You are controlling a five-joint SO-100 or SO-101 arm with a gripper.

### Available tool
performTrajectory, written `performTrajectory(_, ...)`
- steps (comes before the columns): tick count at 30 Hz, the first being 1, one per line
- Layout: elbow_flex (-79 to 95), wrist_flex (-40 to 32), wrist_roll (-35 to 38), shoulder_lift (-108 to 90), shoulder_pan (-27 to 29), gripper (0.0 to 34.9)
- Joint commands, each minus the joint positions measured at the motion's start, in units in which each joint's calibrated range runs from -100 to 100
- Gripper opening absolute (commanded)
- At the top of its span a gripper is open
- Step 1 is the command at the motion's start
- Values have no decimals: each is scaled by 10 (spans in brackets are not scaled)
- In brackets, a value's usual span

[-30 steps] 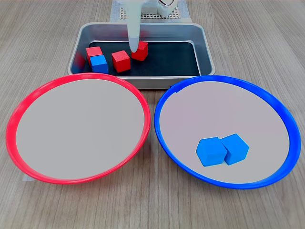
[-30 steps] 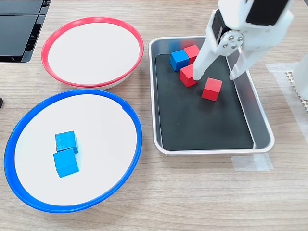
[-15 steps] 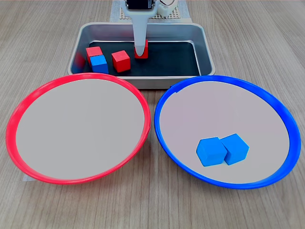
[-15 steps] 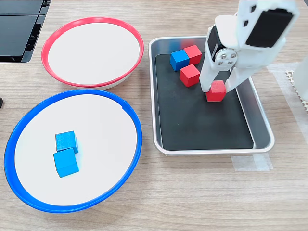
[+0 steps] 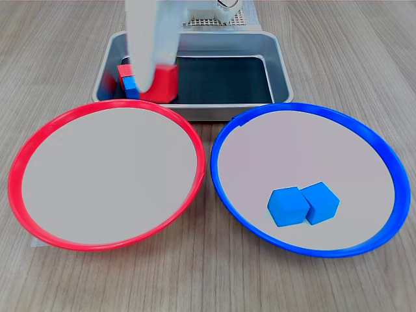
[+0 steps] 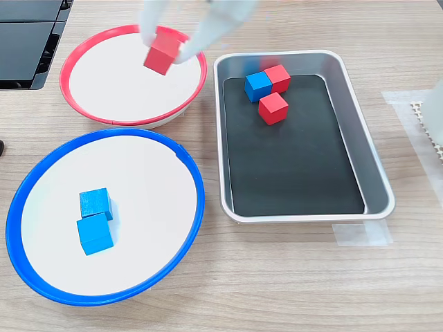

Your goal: Move six blocks from tray to matching dishes

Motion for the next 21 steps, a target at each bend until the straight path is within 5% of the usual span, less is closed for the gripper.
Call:
performTrajectory(1,-86,-36,-2,90,21,125)
performTrajectory(3,-83,-53,12,113,29,218)
performTrajectory(5,-63,-50,30,105,34,178)
performTrajectory(8,41,-10,80,6,36,19)
performTrajectory(11,140,41,148,-81,43,10)
performTrajectory(16,356,52,288,-222,97,19)
performTrajectory(21,478,-13,325,-283,118,115)
